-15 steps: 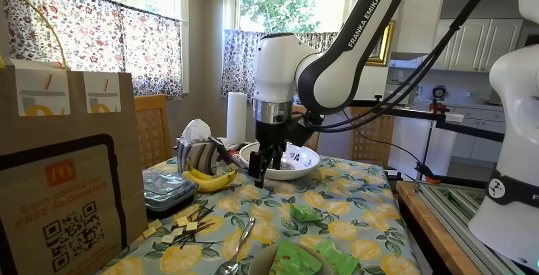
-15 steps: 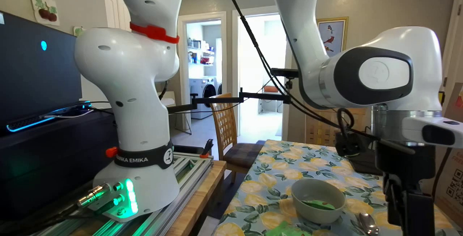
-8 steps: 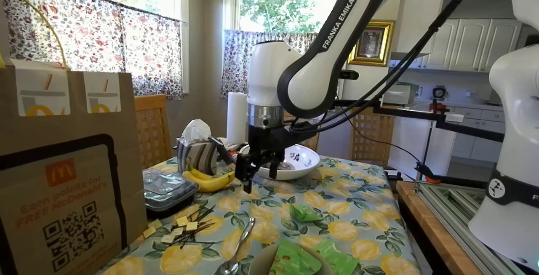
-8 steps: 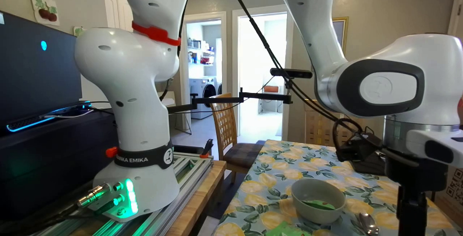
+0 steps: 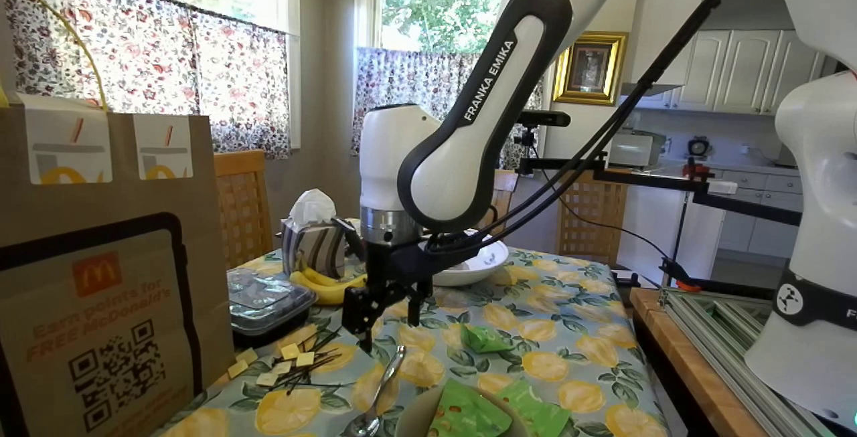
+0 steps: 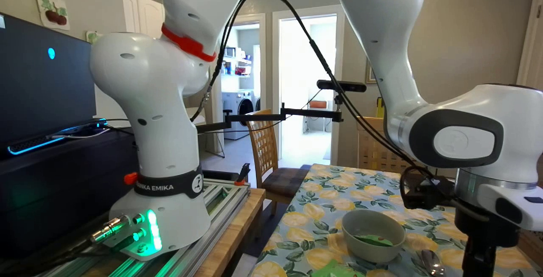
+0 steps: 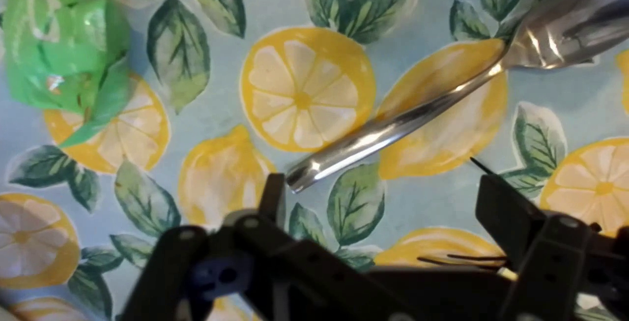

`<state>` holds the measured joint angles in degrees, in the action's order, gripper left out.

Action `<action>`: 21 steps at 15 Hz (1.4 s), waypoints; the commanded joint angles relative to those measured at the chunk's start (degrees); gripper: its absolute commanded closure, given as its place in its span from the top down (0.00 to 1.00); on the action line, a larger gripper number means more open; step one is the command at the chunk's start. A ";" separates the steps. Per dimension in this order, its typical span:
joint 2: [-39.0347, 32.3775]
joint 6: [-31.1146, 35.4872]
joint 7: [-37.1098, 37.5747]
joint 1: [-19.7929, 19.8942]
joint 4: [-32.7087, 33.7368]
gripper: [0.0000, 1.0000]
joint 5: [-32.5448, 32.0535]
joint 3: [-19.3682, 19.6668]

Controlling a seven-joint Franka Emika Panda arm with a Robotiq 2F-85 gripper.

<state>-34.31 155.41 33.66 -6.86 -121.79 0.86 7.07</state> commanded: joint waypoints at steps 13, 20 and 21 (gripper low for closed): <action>-4.11 -2.94 4.26 0.84 4.69 1.00 15.09 -2.02; -9.01 -4.30 8.44 -1.49 8.71 0.94 13.56 -0.78; -9.60 -4.60 8.89 -1.67 9.34 0.79 13.46 -0.61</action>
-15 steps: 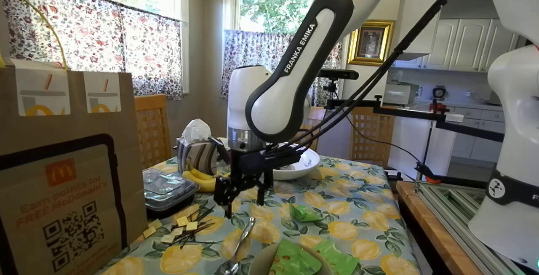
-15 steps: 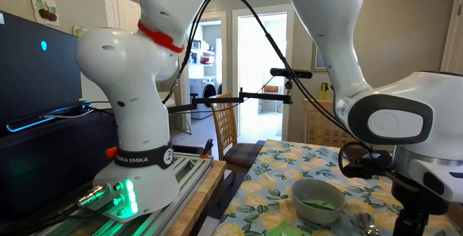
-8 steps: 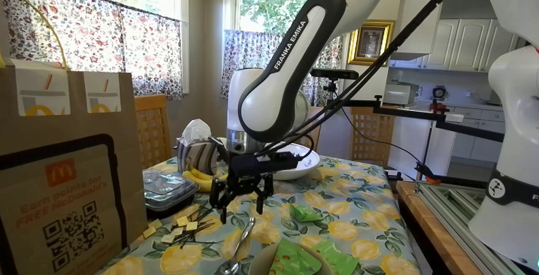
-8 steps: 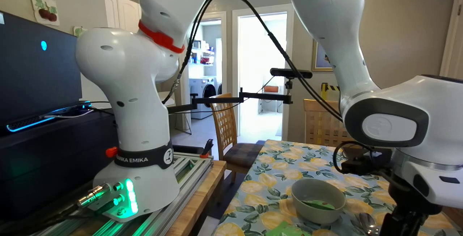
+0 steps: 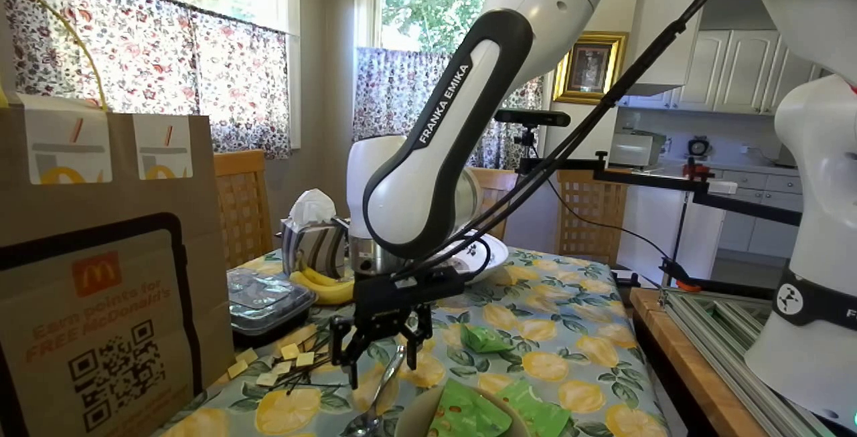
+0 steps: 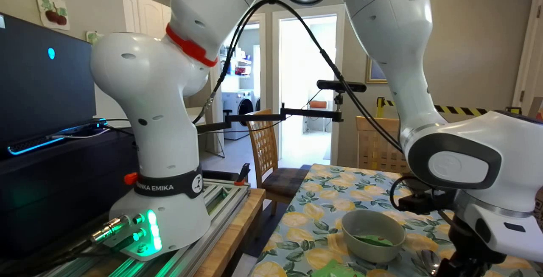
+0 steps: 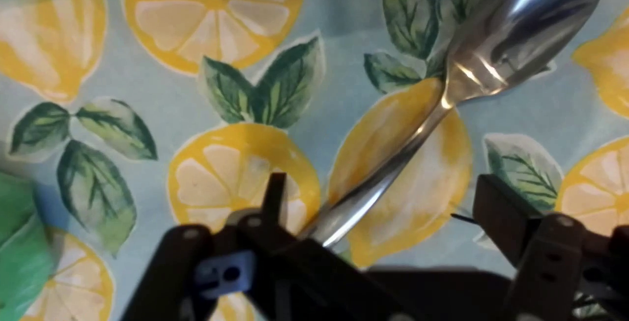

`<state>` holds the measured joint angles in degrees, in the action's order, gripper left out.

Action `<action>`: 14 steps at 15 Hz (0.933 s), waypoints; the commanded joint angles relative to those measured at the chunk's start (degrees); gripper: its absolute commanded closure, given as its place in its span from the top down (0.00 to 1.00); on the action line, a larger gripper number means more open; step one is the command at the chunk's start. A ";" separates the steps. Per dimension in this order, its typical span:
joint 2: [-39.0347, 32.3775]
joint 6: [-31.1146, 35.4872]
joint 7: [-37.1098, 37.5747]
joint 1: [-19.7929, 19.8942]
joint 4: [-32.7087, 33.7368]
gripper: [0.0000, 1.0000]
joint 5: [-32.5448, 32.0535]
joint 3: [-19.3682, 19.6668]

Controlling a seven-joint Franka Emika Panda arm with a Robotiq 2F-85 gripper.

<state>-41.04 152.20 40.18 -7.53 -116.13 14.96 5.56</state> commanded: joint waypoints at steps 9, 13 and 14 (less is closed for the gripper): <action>-1.78 -0.33 5.13 -2.85 3.09 0.05 -1.11 1.71; 1.03 0.10 5.68 -4.32 0.38 0.04 -1.91 2.07; 1.67 0.12 5.46 -4.46 -0.16 0.04 -2.02 1.97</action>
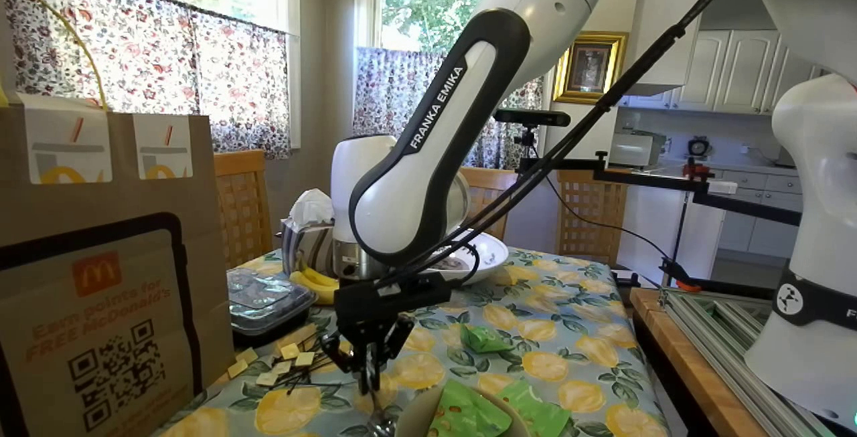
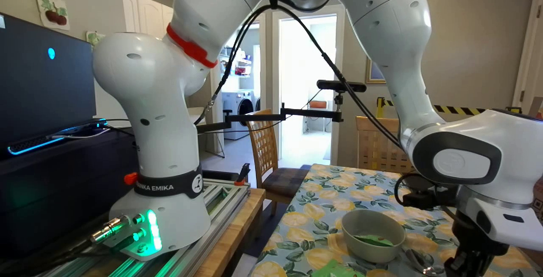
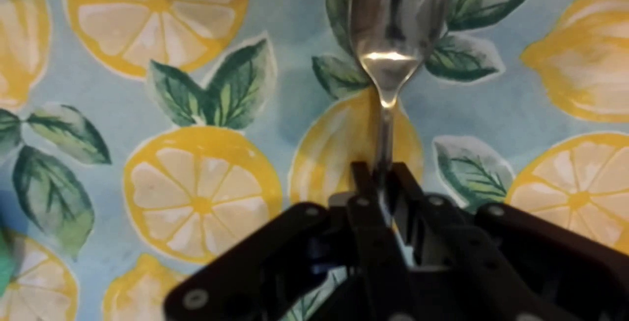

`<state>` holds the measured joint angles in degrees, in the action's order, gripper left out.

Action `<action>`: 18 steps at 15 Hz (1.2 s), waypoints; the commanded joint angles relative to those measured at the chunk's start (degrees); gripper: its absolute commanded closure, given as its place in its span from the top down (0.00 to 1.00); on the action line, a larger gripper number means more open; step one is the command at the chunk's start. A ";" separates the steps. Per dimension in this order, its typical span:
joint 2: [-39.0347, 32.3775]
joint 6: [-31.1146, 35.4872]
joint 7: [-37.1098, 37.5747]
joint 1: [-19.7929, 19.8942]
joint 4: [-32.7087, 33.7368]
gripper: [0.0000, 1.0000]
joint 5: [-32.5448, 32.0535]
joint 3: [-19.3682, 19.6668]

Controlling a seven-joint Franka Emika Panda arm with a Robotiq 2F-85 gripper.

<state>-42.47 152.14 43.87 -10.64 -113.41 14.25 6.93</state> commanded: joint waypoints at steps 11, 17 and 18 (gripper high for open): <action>14.95 6.28 7.49 -6.22 -14.23 0.04 -6.57 5.40; 20.11 7.14 17.89 -13.18 -19.06 0.04 -19.97 11.51; 20.43 6.69 20.47 -14.60 -19.31 0.04 -23.10 12.59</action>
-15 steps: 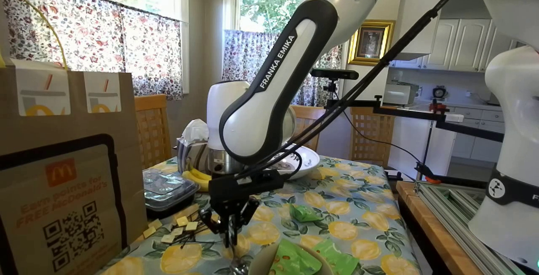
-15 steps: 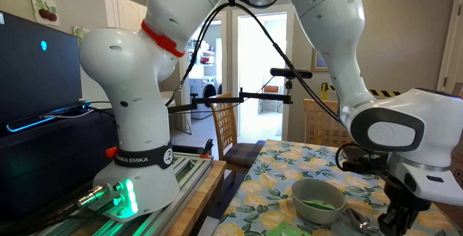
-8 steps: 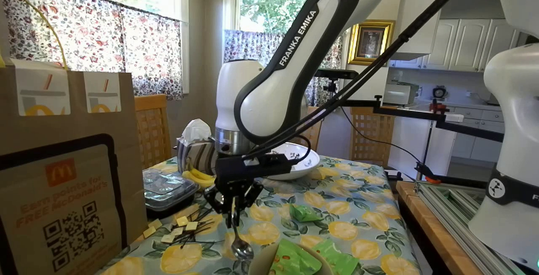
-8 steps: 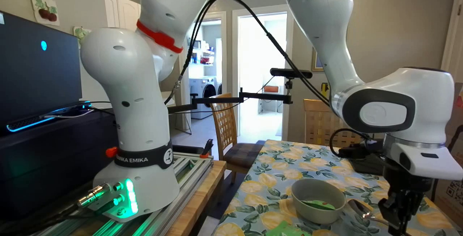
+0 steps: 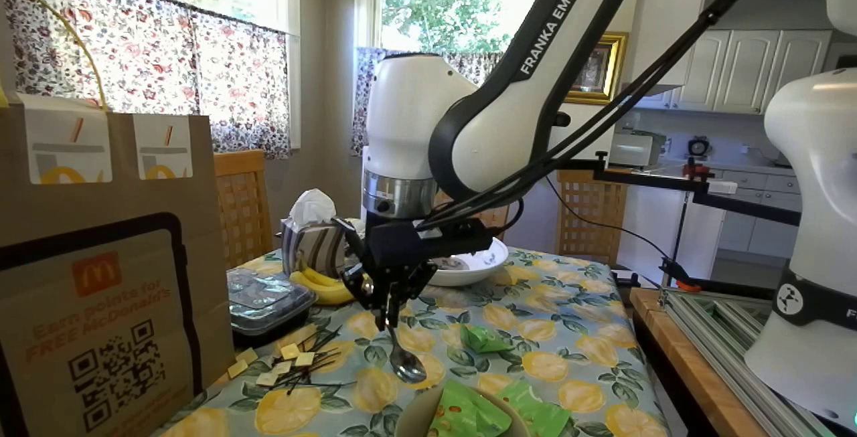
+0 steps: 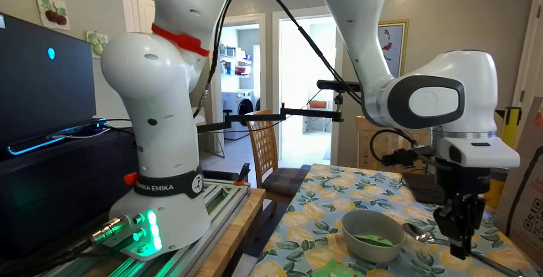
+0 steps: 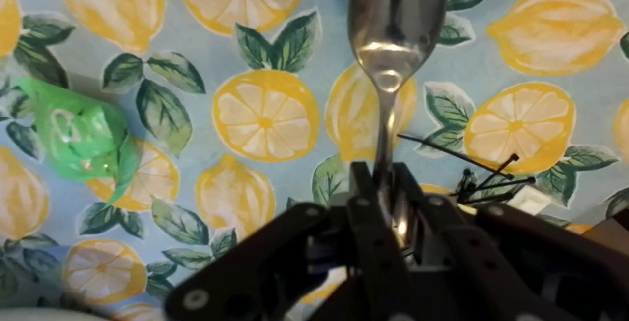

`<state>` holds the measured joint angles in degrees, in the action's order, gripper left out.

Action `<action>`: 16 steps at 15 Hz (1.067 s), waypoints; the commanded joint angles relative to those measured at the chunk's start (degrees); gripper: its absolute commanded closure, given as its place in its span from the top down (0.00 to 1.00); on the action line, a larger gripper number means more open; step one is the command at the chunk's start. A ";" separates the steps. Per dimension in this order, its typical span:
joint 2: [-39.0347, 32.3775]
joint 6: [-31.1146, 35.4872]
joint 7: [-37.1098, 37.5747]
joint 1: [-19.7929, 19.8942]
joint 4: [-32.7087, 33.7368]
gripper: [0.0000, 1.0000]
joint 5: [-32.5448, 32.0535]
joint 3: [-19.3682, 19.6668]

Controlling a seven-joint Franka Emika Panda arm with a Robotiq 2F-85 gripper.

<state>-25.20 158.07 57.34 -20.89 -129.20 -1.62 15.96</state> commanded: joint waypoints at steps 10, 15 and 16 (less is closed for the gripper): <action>3.86 -4.26 24.95 -8.51 -2.71 0.04 -29.30 3.03; 2.27 -4.09 24.42 -5.02 -1.33 0.14 -29.79 -0.36; 2.26 -4.08 24.39 -4.80 -1.33 0.14 -29.76 -0.39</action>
<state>-23.19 154.53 80.72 -27.98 -130.77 -29.81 17.77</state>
